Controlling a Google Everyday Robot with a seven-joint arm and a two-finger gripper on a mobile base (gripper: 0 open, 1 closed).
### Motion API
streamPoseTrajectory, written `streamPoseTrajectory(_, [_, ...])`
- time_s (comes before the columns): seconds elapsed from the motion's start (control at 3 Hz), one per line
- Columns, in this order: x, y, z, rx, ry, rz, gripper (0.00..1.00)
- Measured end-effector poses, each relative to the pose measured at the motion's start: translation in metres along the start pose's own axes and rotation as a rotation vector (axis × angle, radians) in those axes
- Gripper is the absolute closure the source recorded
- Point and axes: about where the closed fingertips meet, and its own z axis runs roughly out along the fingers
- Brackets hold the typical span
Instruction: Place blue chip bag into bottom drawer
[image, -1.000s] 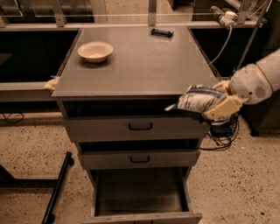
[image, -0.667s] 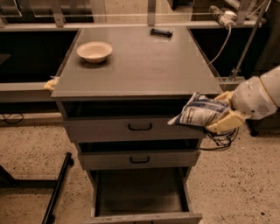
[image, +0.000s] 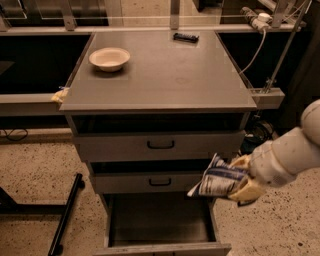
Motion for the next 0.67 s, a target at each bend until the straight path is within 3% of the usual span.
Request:
streamPoseTrajectory(0.33, [0.04, 0.056, 0.069, -0.15, 0.071, 0.055, 1.0])
streamPoseTrajectory(0.67, [0.074, 0.098, 0.13, -0.294, 0.118, 0.09, 1.0])
